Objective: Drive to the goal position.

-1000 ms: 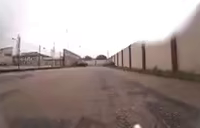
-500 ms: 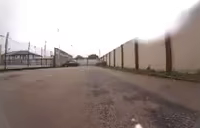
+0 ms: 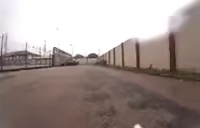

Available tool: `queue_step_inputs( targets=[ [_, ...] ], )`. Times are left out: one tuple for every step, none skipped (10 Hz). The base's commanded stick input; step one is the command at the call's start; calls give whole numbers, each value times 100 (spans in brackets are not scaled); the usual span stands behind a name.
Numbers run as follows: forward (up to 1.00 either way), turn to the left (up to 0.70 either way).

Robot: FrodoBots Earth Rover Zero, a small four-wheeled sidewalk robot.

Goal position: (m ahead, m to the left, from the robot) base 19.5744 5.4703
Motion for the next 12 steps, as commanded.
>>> queue_step_inputs(
  targets=[
    [70, 3],
    [70, 3],
    [70, 3],
    [70, 3],
    [70, 3],
    [70, 3],
    [70, 3],
    [70, 3],
    [70, 3],
    [70, 3],
    [70, 3],
    [70, 3]
  ],
)
